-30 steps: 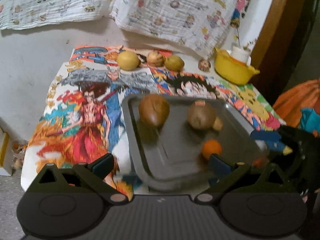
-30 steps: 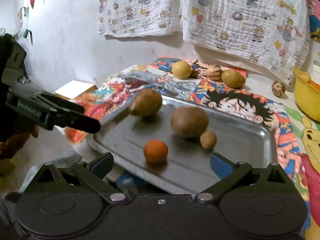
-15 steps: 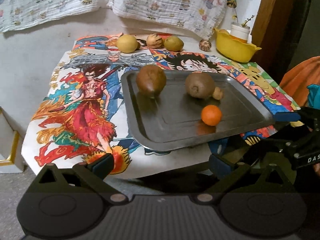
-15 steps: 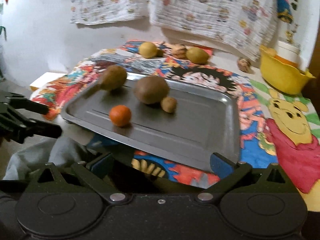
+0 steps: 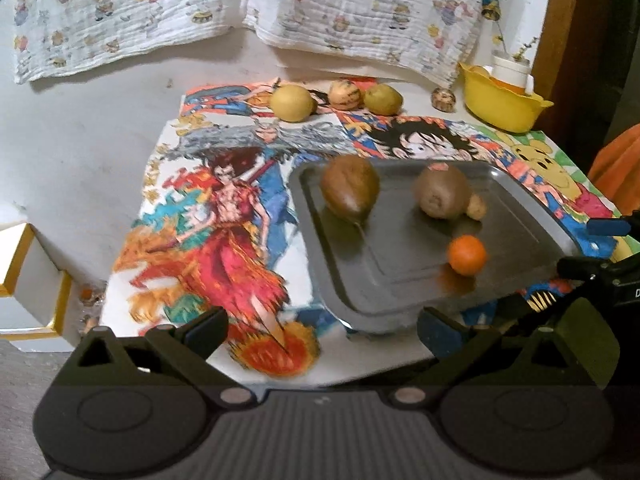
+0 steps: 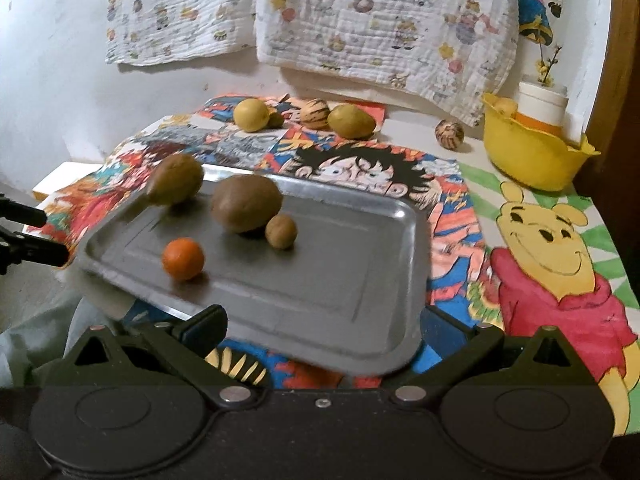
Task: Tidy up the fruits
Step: 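Withdraw both tools from the tray and move toward the yellow pears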
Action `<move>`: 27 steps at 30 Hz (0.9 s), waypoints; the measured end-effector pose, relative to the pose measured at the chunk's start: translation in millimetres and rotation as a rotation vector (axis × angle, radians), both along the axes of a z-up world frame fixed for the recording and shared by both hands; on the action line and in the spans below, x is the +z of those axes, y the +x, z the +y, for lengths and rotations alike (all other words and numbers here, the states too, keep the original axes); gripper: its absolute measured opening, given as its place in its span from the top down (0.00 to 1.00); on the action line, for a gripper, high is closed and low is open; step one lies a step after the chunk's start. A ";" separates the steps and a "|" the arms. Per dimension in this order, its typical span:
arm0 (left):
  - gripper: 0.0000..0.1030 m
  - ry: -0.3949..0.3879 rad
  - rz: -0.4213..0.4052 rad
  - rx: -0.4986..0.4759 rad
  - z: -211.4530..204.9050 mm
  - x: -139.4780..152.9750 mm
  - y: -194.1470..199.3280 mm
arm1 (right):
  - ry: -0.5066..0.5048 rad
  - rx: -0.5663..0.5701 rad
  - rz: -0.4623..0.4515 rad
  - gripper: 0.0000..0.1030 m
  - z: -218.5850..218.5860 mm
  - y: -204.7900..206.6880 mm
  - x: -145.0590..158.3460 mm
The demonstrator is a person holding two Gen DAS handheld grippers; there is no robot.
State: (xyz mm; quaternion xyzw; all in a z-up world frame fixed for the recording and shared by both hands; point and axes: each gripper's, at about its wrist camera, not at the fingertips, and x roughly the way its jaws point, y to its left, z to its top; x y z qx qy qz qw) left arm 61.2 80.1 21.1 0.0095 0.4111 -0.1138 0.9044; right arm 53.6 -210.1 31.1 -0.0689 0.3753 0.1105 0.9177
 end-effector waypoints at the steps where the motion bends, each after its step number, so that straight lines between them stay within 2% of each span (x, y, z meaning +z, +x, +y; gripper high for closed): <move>1: 0.01 -0.001 -0.002 0.002 1.4 0.9 4.1 | -0.001 -0.001 -0.002 0.01 -0.5 4.7 1.0; 8: 0.01 -0.044 0.000 0.040 15.4 -3.5 42.3 | 0.044 0.012 0.005 0.01 -2.1 42.9 10.5; 14: 0.01 -0.069 -0.018 0.080 24.3 -1.4 81.0 | 0.024 0.069 -0.009 0.01 11.2 87.5 19.0; 21: 0.01 -0.042 -0.028 0.081 18.8 1.7 129.4 | -0.049 0.171 -0.029 0.01 38.5 138.5 22.7; 27: 0.01 -0.032 -0.039 0.103 8.6 7.0 174.4 | -0.051 0.270 -0.060 0.01 53.7 186.1 51.2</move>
